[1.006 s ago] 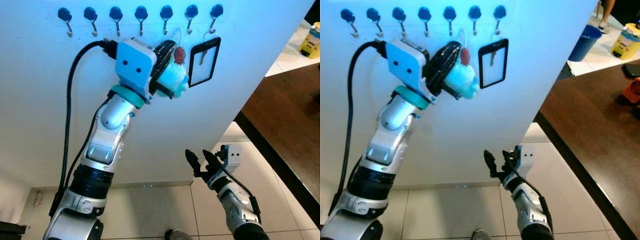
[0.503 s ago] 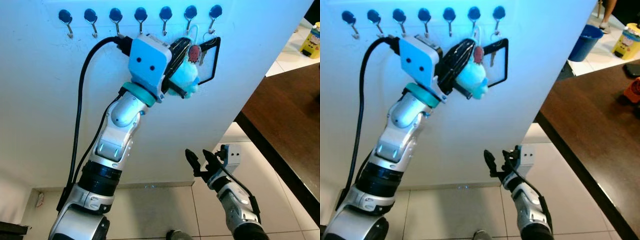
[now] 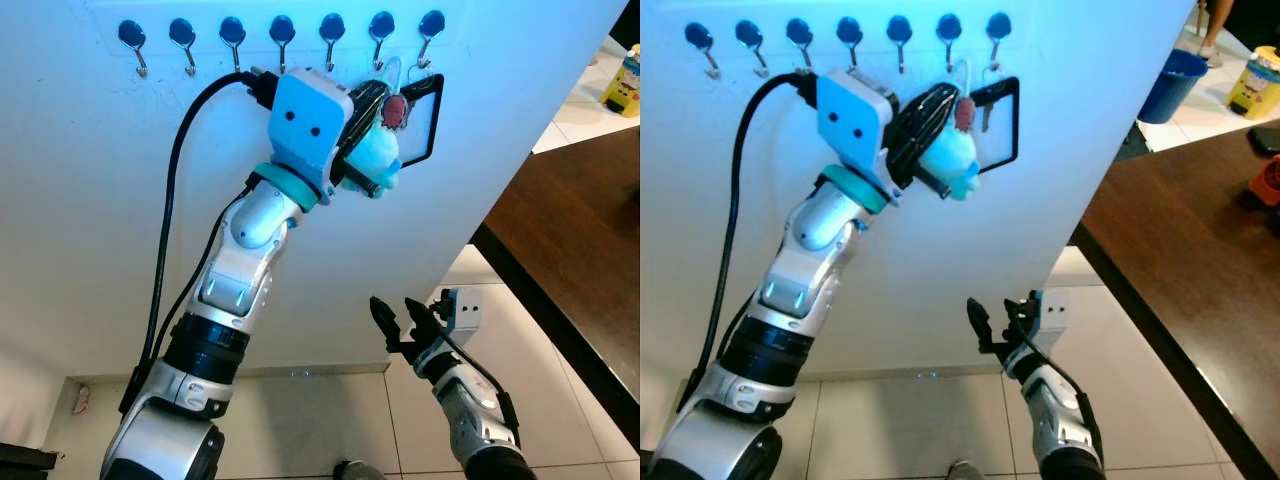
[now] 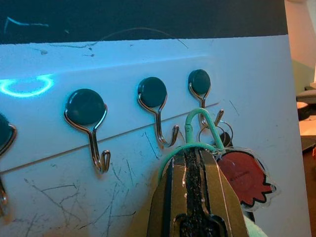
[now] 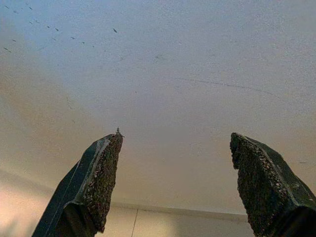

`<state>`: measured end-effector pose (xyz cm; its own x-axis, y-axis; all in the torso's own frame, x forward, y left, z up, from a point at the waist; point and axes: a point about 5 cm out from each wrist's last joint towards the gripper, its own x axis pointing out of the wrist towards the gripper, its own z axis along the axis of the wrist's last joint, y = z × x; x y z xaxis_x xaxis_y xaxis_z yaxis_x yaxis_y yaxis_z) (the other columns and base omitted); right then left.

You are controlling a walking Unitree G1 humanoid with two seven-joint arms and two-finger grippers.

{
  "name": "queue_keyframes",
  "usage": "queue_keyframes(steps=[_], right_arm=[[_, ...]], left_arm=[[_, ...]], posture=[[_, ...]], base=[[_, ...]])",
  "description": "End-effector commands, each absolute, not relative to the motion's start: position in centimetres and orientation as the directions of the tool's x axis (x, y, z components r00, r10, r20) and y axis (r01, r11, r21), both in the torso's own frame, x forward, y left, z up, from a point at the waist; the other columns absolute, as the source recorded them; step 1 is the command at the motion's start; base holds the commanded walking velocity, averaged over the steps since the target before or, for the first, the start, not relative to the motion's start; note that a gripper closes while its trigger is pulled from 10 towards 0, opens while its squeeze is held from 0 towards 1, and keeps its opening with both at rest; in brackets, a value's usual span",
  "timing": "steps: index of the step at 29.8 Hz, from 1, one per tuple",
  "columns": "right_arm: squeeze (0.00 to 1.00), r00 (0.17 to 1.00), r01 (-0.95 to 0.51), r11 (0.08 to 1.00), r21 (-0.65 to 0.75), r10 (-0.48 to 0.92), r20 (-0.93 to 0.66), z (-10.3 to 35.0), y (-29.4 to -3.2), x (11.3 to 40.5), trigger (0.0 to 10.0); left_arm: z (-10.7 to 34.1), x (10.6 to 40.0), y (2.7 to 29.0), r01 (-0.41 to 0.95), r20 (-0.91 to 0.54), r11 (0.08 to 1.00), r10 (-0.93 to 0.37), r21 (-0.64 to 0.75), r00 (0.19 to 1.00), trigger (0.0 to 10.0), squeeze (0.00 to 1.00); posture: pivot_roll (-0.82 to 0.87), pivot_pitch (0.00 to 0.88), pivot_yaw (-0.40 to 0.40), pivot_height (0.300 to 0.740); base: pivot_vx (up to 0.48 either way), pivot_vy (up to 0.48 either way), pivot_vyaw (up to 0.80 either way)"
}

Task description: Hang keys on a hook

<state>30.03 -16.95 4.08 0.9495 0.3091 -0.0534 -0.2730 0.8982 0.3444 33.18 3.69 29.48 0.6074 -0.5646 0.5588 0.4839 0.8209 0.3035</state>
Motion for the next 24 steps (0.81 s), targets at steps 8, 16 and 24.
queue_keyframes(steps=[8,16,24], right_arm=[[0.00,0.953,-0.256,0.901,0.351,0.296,-0.066,3.5,-17.1,29.4,10.0],[0.00,0.950,-0.264,0.900,0.347,0.306,-0.069,3.5,-17.1,29.4,10.0],[0.00,0.947,-0.271,0.899,0.344,0.314,-0.073,3.4,-17.0,29.3,10.0]], left_arm=[[29.8,33.2,3.9,0.458,0.574,0.834,-0.546,0.308,0.610,10.0,0.00],[30.1,33.1,4.5,0.435,0.588,0.847,-0.527,0.305,0.614,10.0,0.00],[29.8,33.1,4.7,0.426,0.582,0.850,-0.523,0.309,0.623,10.0,0.00]], posture=[[-0.12,0.078,0.104,0.740],[-0.12,0.080,0.094,0.740],[-0.12,0.083,0.095,0.740]], base=[[0.000,0.000,0.00],[0.000,0.000,0.00],[0.000,0.000,0.00]])
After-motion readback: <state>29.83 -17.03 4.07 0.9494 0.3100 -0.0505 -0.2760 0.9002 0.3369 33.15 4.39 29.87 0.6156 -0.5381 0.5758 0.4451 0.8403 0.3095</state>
